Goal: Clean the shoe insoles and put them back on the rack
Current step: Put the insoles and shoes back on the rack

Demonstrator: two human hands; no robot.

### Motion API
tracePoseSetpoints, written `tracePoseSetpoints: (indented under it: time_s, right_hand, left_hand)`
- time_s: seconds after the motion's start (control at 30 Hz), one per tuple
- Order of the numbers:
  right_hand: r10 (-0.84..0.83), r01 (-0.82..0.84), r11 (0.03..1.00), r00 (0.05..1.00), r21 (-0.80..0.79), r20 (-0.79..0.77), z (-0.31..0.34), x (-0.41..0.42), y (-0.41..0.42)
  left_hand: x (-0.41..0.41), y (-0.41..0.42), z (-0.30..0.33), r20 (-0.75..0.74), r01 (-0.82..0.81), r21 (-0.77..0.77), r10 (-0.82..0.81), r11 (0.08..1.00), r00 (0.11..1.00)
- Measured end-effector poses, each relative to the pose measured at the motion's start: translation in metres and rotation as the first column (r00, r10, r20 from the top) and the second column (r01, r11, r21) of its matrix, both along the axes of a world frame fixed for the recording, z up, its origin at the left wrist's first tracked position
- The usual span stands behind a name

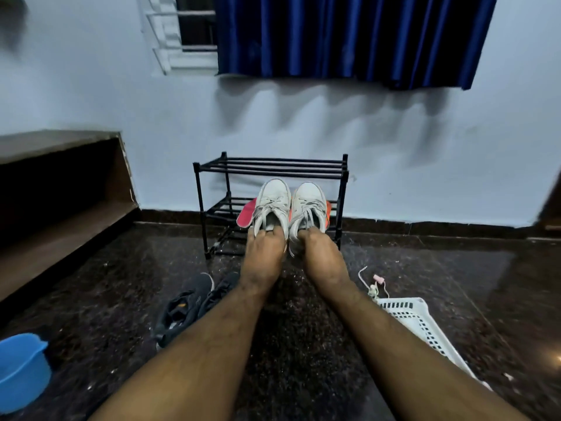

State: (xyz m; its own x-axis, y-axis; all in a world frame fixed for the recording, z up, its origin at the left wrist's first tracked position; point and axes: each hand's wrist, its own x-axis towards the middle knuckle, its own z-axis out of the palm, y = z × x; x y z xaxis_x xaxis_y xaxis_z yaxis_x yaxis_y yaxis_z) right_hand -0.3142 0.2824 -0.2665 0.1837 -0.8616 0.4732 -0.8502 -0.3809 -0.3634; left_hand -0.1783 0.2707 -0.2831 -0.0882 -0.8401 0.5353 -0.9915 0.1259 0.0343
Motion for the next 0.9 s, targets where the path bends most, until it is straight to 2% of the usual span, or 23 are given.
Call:
tracePoseSetpoints:
  time_s: [0.2, 0.37, 0.6, 0.67, 0.7, 0.73, 0.8, 0.83, 0.9]
  right_hand:
    - [0.012, -0.013, 0.994, 1.000, -0.112, -0.007, 0.054, -0.009, -0.016]
    - [0.044, -0.041, 0.991, 0.999, -0.130, 0.018, 0.072, -0.012, -0.038]
    - [0.020, -0.023, 0.994, 1.000, -0.104, -0.023, 0.091, -0.013, -0.084]
    - [0.027, -0.029, 0.994, 0.999, -0.107, -0.029, 0.098, -0.014, -0.104]
    - [0.027, -0.030, 0.994, 0.999, -0.102, -0.036, 0.102, -0.015, -0.115]
    - [0.026, -0.030, 0.995, 0.999, -0.100, -0.040, 0.106, -0.016, -0.127]
    - [0.014, -0.019, 0.995, 0.999, -0.098, -0.050, 0.113, -0.017, -0.151]
    - [0.009, -0.014, 0.995, 0.999, -0.095, -0.053, 0.115, -0.018, -0.164]
    - [0.000, -0.006, 0.996, 0.998, -0.091, -0.061, 0.115, -0.021, -0.190]
  left_hand:
    - [-0.006, -0.010, 0.061, 0.051, 0.018, -0.078, -0.014, 0.997, 0.999]
    - [-0.008, -0.028, 0.086, 0.012, 0.033, -0.081, -0.032, 0.996, 0.999]
    - [-0.013, -0.065, 0.108, -0.144, 0.072, -0.062, -0.081, 0.995, 0.986]
    - [-0.012, -0.088, 0.115, -0.281, 0.076, -0.019, -0.078, 0.997, 0.956]
    - [-0.011, -0.098, 0.118, -0.410, 0.101, 0.002, -0.092, 0.995, 0.907]
    - [-0.010, -0.105, 0.124, -0.597, 0.155, 0.032, -0.105, 0.987, 0.795]
    - [-0.012, -0.120, 0.133, -0.858, 0.292, 0.058, -0.102, 0.955, 0.504]
    - [-0.013, -0.130, 0.137, -0.896, 0.314, 0.051, -0.096, 0.948, 0.434]
    - [-0.015, -0.155, 0.142, -0.904, 0.316, 0.038, -0.102, 0.948, 0.415]
